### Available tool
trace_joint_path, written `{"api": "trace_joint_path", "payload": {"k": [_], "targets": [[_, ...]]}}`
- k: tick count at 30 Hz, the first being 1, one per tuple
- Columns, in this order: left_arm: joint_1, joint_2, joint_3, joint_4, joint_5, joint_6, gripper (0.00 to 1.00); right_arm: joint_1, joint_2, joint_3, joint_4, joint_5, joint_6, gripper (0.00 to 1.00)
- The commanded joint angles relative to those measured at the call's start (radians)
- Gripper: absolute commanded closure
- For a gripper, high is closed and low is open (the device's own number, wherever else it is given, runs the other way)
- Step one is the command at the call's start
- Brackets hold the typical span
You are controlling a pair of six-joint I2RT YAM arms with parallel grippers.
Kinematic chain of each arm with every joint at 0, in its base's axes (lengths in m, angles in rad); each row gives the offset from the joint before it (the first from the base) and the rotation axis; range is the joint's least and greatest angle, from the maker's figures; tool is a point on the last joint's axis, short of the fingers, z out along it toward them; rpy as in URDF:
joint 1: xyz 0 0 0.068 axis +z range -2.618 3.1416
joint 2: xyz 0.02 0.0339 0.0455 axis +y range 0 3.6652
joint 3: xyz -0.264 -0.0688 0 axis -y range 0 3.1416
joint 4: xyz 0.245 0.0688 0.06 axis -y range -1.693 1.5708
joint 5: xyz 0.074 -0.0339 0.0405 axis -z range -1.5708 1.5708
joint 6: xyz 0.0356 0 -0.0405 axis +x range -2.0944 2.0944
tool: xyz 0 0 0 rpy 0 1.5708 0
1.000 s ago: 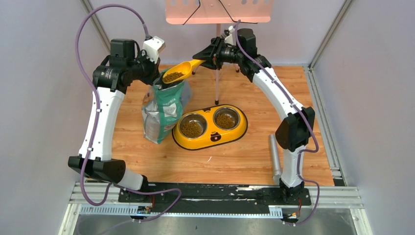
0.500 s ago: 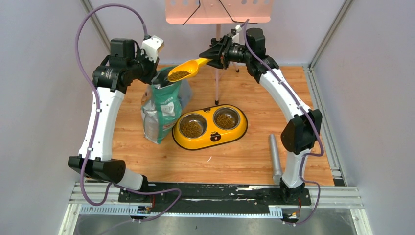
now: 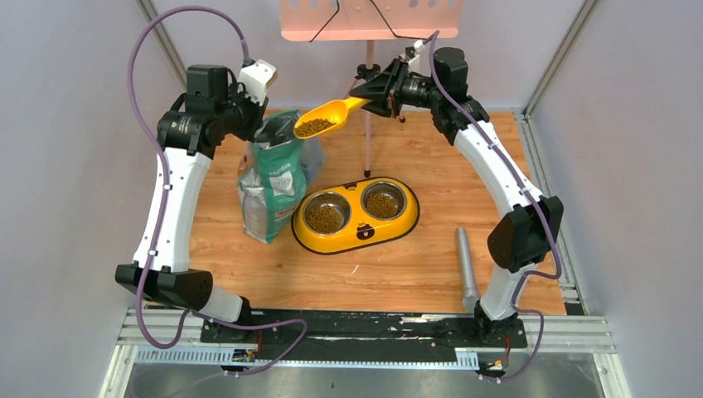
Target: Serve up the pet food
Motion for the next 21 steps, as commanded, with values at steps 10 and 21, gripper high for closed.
{"api": "trace_joint_path", "payload": {"k": [10, 21], "targets": [[0.001, -0.019, 0.023, 0.031, -0.128, 0.026, 1.0, -0.083, -0.151, -0.209, 0.042, -0.08, -0.002, 1.0], [0.003, 0.002, 0.092, 0.023, -0.085, -0.009, 1.0, -0.154, -0.219, -0.419, 0.036, -0.11, -0.116, 1.0]]}}
